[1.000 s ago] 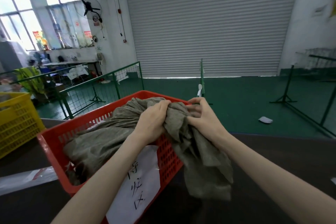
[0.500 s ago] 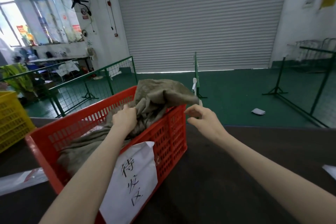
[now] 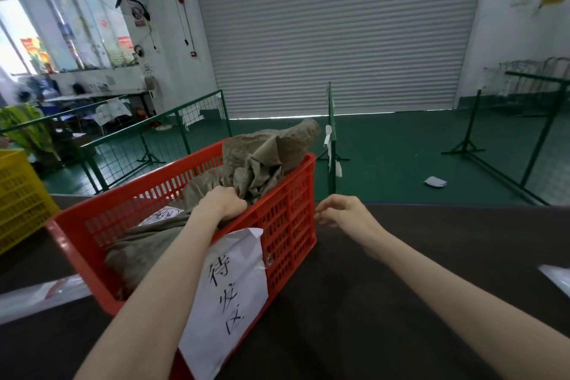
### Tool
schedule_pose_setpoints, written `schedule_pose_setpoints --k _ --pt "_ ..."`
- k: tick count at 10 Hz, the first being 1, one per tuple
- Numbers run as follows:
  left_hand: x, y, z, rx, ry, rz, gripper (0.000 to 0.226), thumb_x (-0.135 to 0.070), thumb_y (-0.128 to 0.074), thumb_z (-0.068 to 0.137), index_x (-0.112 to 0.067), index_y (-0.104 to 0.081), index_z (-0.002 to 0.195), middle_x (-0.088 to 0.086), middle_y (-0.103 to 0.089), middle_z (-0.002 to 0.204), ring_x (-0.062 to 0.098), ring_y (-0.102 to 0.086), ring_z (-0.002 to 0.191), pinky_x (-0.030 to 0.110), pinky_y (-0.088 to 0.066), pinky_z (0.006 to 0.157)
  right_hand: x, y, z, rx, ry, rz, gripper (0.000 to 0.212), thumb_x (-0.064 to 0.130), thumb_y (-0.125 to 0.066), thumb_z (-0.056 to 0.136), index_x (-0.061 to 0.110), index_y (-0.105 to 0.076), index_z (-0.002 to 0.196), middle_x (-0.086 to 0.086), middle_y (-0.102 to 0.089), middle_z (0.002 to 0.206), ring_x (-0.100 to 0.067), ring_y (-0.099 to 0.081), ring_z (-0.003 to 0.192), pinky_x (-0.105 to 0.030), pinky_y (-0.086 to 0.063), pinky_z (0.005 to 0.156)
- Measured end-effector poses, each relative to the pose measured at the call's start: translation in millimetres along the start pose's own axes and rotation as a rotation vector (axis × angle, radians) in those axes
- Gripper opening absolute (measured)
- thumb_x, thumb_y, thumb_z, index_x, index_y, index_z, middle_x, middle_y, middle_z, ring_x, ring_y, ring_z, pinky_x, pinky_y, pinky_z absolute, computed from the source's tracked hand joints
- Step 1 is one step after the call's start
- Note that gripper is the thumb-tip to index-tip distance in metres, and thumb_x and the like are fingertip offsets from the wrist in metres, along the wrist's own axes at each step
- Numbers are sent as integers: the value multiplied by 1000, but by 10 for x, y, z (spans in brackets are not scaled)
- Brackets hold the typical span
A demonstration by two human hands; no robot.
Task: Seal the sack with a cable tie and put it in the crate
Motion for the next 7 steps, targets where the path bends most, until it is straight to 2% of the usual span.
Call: schedule_pose_setpoints --k 1,2,3,4,5,6,7 --pt "36 -25 -91 11 29 -201 34 -34 -43 86 -9 -61 101 19 -63 115 30 -58 96 35 -46 86 -17 31 -75 24 -36 19 13 5 -54 87 12 -65 86 -6 -74 90 -12 -67 80 -19 -45 68" --pt "-20 -39 -191 31 33 -361 51 -35 -47 91 -9 -43 135 21 -44 140 35 -45 123 40 -37 100 -67 79 -132 21 -81 78 15 6 -53 88 14 -65 87 -7 -74 91 -14 -68 80 -21 -47 68" --pt "-72 -50 -252 48 44 -376 73 -38 -47 91 -18 -10 151 19 -9 157 40 -21 141 48 -22 113 -102 153 -187 6 -120 132 16 6 -50 89 13 -64 94 -9 -74 94 -18 -69 81 -24 -50 70" --pt "-79 9 -265 -71 26 -381 78 -35 -54 85 -20 -15 151 21 -15 155 44 -30 135 53 -28 112 -111 279 -258 -3 -131 147 20 10 -46 92 13 -63 101 -9 -74 96 -22 -70 89 -31 -53 79" --pt "-219 106 -403 -244 -23 -374 68 -34 -56 81 -18 -35 143 20 -32 147 43 -33 133 59 -31 108 -121 437 -336 -26 -137 226 20 10 -45 93 13 -63 100 -12 -74 97 -26 -70 92 -35 -53 82" --pt "-421 165 -558 -357 -114 -459 61 -29 -56 84 -13 -40 141 16 -34 149 35 -32 136 55 -30 110 -150 602 -409 -42 -130 295 20 12 -47 93 9 -65 101 -14 -74 98 -28 -70 93 -35 -52 82" --pt "-747 191 -810 -469 -292 -642 51 -17 -55 89 -10 -46 138 11 -47 143 24 -42 132 37 -34 110 -152 759 -518 -44 -137 319 23 16 -47 94 7 -66 103 -14 -74 99 -27 -70 95 -37 -52 87"
Point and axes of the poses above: each hand's wrist, its own z-axis towards the middle knuckle, its own y-axis out of the back of the hand, x = y × z, the point moved 3 cm from there along z, towards the middle knuckle
